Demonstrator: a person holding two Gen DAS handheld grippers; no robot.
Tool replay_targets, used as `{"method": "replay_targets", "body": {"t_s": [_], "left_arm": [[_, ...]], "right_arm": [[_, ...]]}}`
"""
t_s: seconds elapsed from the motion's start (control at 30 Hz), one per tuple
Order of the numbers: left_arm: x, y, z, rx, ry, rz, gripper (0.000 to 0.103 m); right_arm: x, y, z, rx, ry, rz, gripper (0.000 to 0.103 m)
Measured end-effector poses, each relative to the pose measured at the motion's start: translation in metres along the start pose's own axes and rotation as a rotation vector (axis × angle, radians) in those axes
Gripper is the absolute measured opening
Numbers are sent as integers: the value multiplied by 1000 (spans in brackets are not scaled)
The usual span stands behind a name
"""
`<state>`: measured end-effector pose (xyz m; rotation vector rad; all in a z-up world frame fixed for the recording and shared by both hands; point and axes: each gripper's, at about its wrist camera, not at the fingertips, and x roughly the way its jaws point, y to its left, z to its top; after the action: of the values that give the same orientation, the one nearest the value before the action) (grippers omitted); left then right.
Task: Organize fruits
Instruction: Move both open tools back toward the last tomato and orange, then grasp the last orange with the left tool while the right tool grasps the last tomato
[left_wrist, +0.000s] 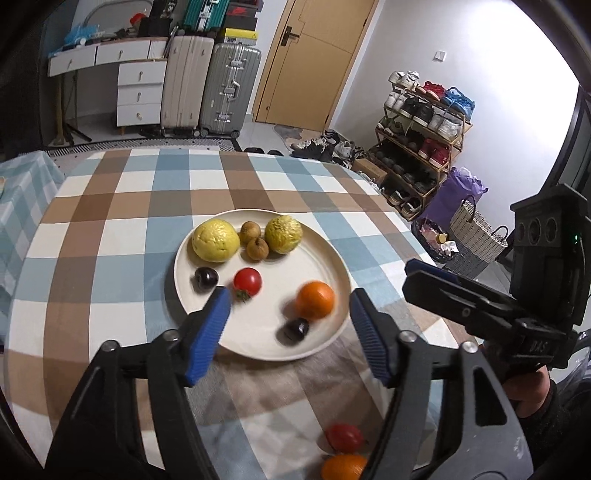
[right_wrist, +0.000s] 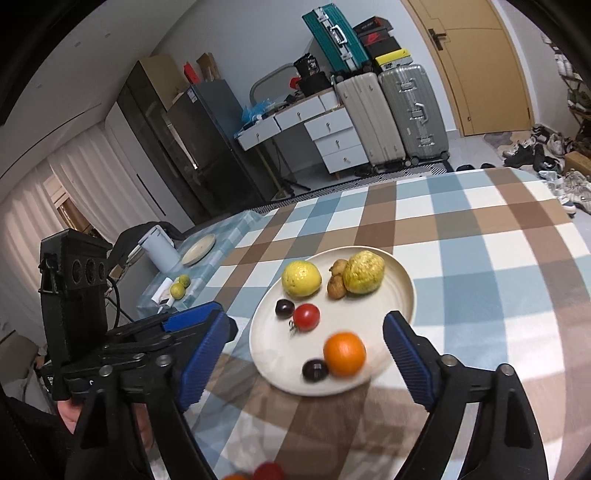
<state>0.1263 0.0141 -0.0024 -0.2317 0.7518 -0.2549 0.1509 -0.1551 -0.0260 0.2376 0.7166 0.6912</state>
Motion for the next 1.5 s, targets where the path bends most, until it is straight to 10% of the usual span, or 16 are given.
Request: {"method": "replay_targets", "body": {"t_s": [0.63, 1.5], "left_arm": [[-68, -46, -56, 38, -55, 30, 102], [-26, -26, -135, -29, 131, -10, 101]], "right_arm": [[-68, 29, -59, -35, -73, -47, 103], [-86, 37, -119, -66, -55, -169, 103]]}}
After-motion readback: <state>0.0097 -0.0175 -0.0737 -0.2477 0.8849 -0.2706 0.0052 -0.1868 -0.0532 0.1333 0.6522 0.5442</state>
